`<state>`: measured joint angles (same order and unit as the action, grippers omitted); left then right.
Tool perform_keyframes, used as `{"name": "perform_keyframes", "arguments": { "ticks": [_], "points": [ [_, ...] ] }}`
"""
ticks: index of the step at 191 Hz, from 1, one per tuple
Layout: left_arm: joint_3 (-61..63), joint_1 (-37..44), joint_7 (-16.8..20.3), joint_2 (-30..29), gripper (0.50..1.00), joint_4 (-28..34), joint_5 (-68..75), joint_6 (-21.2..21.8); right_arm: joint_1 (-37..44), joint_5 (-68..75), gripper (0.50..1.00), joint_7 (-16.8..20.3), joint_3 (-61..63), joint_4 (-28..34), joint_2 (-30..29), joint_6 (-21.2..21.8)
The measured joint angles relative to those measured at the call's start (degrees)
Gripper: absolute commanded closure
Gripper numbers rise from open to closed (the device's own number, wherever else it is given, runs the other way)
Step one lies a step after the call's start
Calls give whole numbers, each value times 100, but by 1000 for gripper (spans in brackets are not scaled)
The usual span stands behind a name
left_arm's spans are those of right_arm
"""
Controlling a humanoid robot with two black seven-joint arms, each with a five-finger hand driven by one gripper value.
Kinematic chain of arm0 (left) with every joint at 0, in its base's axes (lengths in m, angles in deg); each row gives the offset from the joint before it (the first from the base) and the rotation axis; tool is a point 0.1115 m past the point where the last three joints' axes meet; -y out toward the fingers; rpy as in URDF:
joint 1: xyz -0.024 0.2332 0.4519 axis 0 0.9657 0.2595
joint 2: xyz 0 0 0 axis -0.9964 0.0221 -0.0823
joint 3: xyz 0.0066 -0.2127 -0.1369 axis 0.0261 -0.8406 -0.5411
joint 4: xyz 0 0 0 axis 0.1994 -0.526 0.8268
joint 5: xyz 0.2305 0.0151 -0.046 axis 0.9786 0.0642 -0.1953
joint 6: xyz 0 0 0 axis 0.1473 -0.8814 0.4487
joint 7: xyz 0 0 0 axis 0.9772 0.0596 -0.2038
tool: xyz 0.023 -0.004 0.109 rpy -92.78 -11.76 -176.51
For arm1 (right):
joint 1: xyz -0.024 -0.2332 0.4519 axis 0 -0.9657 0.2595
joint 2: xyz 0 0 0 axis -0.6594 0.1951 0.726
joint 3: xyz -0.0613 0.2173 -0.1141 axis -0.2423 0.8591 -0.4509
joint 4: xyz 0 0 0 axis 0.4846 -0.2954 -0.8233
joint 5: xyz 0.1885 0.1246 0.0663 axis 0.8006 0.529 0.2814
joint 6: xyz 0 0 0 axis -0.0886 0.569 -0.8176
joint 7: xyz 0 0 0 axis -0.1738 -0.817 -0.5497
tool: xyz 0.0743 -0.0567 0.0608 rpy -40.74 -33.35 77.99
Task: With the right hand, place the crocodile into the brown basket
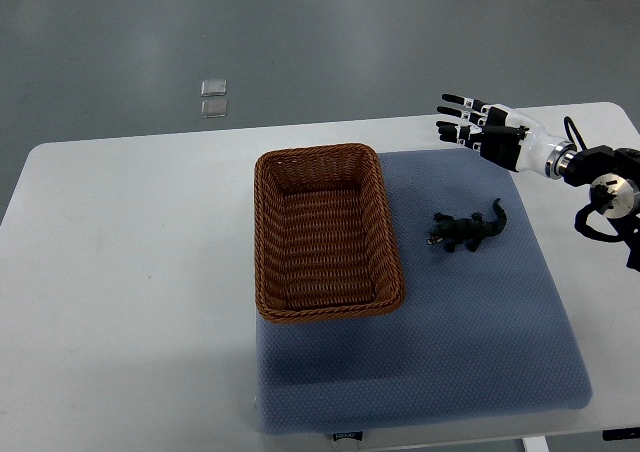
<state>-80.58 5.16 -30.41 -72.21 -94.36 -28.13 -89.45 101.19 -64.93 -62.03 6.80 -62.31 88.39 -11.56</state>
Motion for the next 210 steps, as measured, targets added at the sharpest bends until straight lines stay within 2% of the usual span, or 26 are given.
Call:
{"name": "perform_keyframes", "arguments": {
  "ticks": [64,108,210],
  "points": [
    [12,-18,-9,0,500,-12,2,1,-24,-54,564,-21,-7,-6,-19,0],
    [24,-18,-9,0,500,-17,9,-7,21,-802,564,-29,8,-6,-15,0],
    [28,-18,-9,0,500,-18,9,-7,399,-1198,564,2,82,4,128,0]
  ]
}}
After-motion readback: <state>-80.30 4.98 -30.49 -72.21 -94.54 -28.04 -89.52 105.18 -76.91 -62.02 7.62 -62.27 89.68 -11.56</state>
